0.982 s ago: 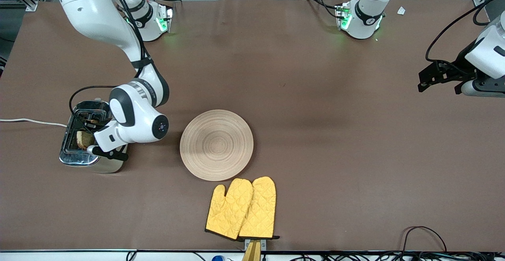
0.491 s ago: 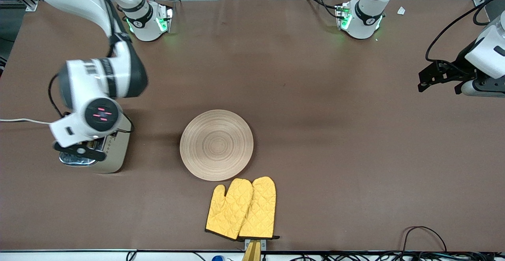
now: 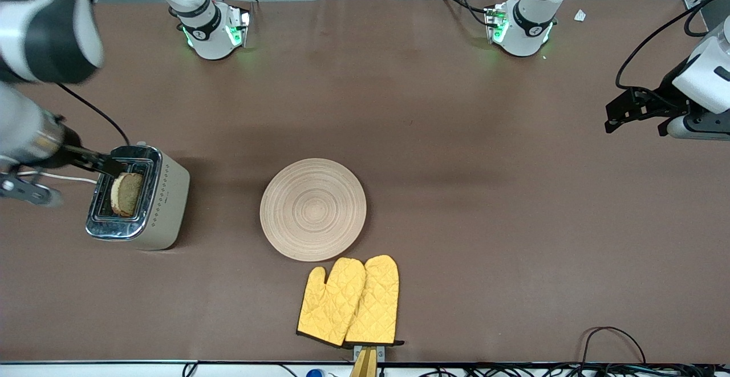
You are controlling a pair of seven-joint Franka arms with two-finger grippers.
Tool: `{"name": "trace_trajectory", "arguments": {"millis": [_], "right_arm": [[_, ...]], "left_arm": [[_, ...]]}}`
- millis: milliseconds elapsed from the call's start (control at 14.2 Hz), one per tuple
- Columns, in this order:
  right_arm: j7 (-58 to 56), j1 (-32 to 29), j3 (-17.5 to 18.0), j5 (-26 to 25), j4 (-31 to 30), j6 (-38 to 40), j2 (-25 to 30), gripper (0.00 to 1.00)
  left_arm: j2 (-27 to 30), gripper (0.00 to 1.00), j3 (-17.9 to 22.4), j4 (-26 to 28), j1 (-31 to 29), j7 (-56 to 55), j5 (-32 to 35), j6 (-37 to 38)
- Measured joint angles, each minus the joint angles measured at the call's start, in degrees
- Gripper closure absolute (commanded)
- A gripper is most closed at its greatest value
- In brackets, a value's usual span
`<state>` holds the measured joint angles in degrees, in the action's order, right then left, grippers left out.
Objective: Move plate and put bread in toaster
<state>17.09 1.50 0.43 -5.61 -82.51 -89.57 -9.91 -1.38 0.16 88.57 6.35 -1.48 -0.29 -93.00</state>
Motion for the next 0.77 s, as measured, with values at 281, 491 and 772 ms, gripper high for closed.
{"name": "trace_trajectory", "arguments": {"millis": [281, 491, 772], "right_arm": [[-6.9, -4.5, -0.1, 5.0, -1.4, 4.6, 6.9, 0.0], [-10.2, -6.3, -0.1, 5.7, -1.5, 7.3, 9.5, 0.0], [-10.8, -6.3, 0.1, 5.9, -1.9, 8.8, 11.5, 0.0]], "left_arm": [[0.0, 0.0, 0.0, -0.4, 0.0, 0.0, 0.1, 0.0], [0.0, 0.0, 0.0, -0.5, 0.0, 0.0, 0.2, 0.0], [0.0, 0.0, 0.0, -0.7, 0.0, 0.0, 0.2, 0.0]]}}
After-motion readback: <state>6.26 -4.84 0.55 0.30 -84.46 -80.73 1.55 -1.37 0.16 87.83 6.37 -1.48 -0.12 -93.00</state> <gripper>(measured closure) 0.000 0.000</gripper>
